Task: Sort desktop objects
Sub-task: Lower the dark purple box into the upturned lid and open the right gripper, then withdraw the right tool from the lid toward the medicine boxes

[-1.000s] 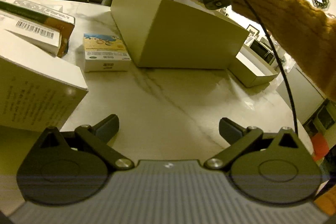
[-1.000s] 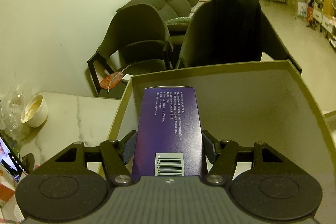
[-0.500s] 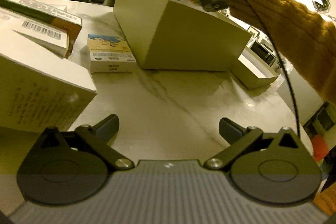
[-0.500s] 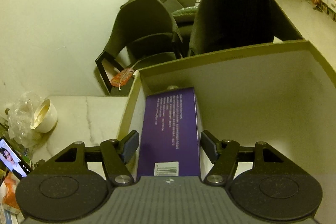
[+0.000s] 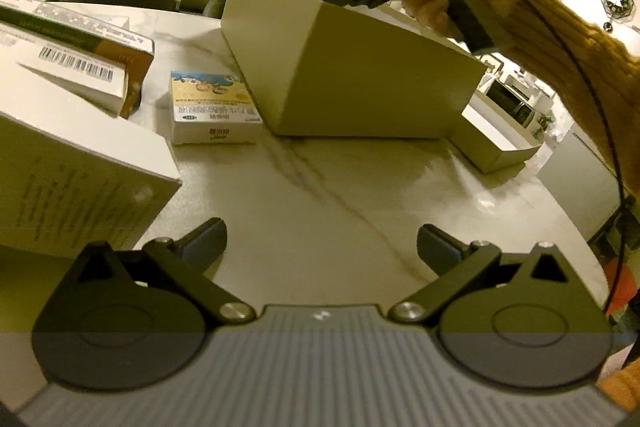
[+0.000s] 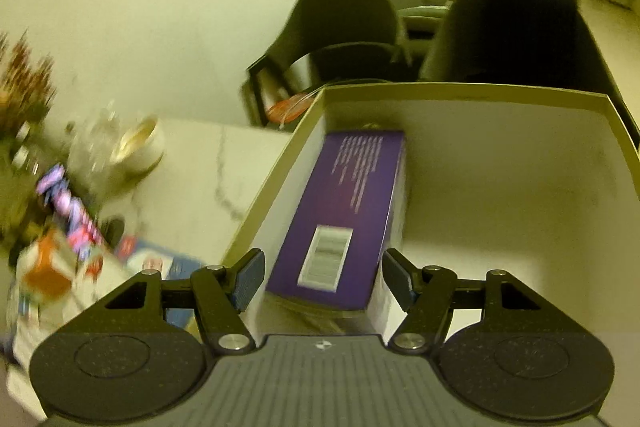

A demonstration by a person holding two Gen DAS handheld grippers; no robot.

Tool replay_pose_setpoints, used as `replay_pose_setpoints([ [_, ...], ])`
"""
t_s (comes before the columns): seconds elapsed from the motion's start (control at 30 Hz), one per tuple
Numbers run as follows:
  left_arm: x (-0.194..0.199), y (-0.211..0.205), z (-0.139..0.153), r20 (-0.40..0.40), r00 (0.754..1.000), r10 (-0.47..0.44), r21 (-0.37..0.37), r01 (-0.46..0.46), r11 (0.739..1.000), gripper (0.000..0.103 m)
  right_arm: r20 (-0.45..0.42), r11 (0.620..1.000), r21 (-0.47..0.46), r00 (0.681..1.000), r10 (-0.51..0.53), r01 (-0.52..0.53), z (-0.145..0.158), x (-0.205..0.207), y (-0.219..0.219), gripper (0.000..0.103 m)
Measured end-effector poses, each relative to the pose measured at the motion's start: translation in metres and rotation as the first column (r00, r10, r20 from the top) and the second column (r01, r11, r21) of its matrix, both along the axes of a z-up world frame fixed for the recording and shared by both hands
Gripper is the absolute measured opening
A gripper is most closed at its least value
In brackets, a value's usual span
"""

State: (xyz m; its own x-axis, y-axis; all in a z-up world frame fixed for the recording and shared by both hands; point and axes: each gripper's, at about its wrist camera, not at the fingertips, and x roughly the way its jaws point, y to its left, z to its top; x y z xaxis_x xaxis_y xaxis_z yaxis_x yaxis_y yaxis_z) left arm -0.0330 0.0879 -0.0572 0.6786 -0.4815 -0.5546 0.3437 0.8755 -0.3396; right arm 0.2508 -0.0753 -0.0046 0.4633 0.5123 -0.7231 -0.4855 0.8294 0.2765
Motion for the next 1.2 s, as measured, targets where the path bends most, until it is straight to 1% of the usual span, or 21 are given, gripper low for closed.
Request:
replay_pose_setpoints([
  [0.17, 0.000, -0.002, 0.000, 0.000, 1.000, 0.009, 0.011, -0.009, 1.000, 0.103, 0.015, 0.989, -0.081, 0.992, 0.127, -0.125, -0.006, -0.012, 0.004, 0.068],
  [0.27, 0.000, -0.003, 0.001, 0.001, 1.000, 0.012, 0.018, -0.012, 1.000, 0.103, 0.027, 0.977, -0.132, 0.985, 0.171, -0.166, -0.008, -0.016, 0.012, 0.066],
  [0.3, 0.000, -0.004, 0.001, 0.001, 1.000, 0.013, 0.021, -0.013, 1.000, 0.103, 0.030, 0.973, -0.144, 0.982, 0.186, -0.180, -0.007, -0.016, 0.015, 0.063],
  [0.37, 0.000, -0.005, 0.001, 0.003, 1.000, 0.014, 0.025, -0.014, 1.000, 0.103, 0.051, 0.959, -0.194, 0.974, 0.220, -0.206, -0.007, -0.016, 0.022, 0.061],
  [0.43, 0.000, -0.005, 0.001, 0.004, 1.000, 0.015, 0.026, -0.015, 1.000, 0.103, 0.068, 0.944, -0.254, 0.969, 0.236, -0.212, -0.009, -0.015, 0.029, 0.057],
  [0.5, 0.000, -0.005, 0.001, 0.005, 1.000, 0.015, 0.024, -0.015, 1.000, 0.103, 0.081, 0.933, -0.292, 0.967, 0.243, -0.210, -0.011, -0.012, 0.032, 0.051],
  [0.67, 0.000, -0.003, 0.000, 0.005, 1.000, 0.012, 0.016, -0.012, 1.000, 0.103, 0.102, 0.936, -0.296, 0.968, 0.229, -0.190, -0.016, -0.006, 0.034, 0.051],
  [0.93, -0.001, -0.004, 0.003, -0.002, 1.000, 0.019, 0.017, -0.019, 1.000, 0.103, 0.104, 0.934, -0.318, 0.973, 0.205, -0.163, -0.018, -0.007, 0.040, 0.052],
  [1.03, -0.006, -0.002, 0.006, 0.005, 1.000, 0.020, 0.012, -0.020, 1.000, 0.103, 0.110, 0.943, -0.305, 0.978, 0.176, -0.135, -0.015, -0.010, 0.039, 0.053],
  [1.2, -0.015, 0.001, 0.012, 0.027, 0.999, 0.025, 0.020, -0.025, 0.999, 0.103, 0.146, 0.962, -0.264, 0.983, 0.110, -0.069, -0.002, -0.020, 0.032, 0.059],
])
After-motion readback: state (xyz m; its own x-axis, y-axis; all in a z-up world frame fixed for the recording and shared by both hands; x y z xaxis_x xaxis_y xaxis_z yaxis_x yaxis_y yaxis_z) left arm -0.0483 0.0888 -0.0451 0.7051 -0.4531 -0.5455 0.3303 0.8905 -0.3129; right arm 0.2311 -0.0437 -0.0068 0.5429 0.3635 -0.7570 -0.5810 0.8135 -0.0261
